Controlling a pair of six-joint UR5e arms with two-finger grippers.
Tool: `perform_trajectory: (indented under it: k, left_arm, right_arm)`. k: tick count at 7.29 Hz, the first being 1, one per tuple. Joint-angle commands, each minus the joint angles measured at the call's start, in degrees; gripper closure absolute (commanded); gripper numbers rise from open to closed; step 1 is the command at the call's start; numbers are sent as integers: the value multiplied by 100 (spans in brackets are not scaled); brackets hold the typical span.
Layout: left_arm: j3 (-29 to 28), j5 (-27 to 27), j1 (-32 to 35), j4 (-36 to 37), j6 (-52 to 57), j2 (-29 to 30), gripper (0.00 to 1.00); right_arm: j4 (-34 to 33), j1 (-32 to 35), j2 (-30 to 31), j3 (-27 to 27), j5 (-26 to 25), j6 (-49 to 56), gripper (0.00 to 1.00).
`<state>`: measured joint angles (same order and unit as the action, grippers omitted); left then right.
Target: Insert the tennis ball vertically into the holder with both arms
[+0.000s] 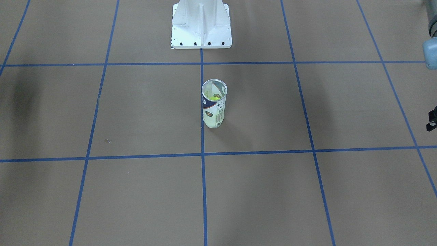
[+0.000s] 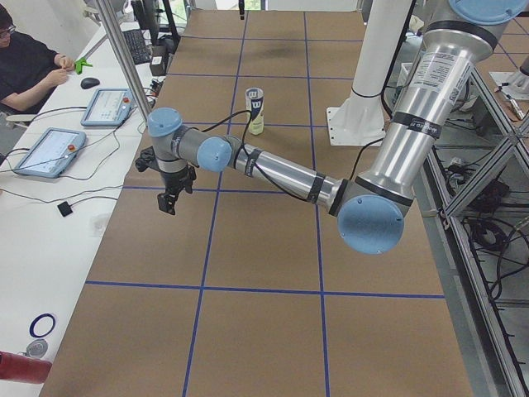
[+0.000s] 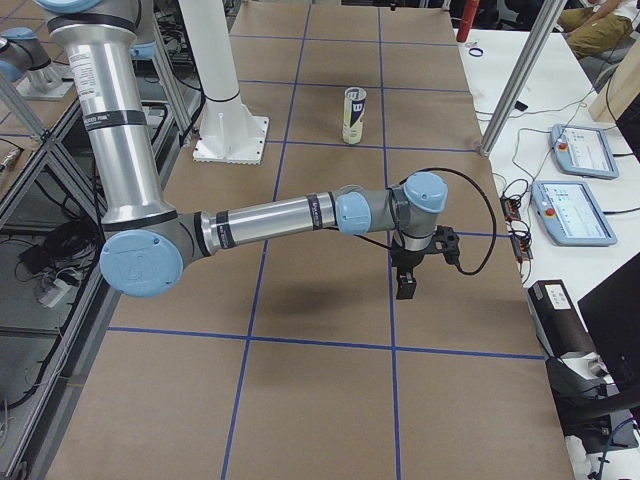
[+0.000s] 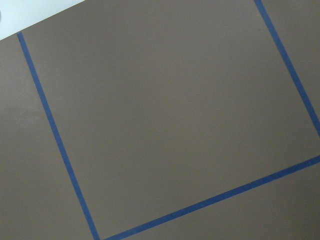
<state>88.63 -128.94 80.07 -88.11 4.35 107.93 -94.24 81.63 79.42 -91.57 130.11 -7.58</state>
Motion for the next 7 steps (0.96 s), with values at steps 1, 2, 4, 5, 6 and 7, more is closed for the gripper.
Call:
perform_trajectory:
  k: [1, 2, 4, 5, 6, 7]
  left_arm:
    - [-21, 27, 96, -109, 75, -516, 0]
    - [-195, 105, 105, -388, 14, -589, 0]
    - [-285, -556, 446, -400, -92, -676, 0]
    - [-224, -606, 561, -365, -92, -764, 0]
    - [-223, -606, 605, -321, -92, -791, 0]
    - [-215, -606, 649, -321, -92, -861, 1]
  right_arm:
    - [3, 256, 73, 51, 76, 230, 1]
    - [20, 344, 82, 182, 93, 352, 1]
    - [-6, 599, 117, 499, 425, 617, 1]
    - [29, 852, 465, 456, 871, 617, 1]
    - [55, 977, 782, 412, 1250, 626, 1]
    - [55, 1021, 846, 359, 1201, 635, 1]
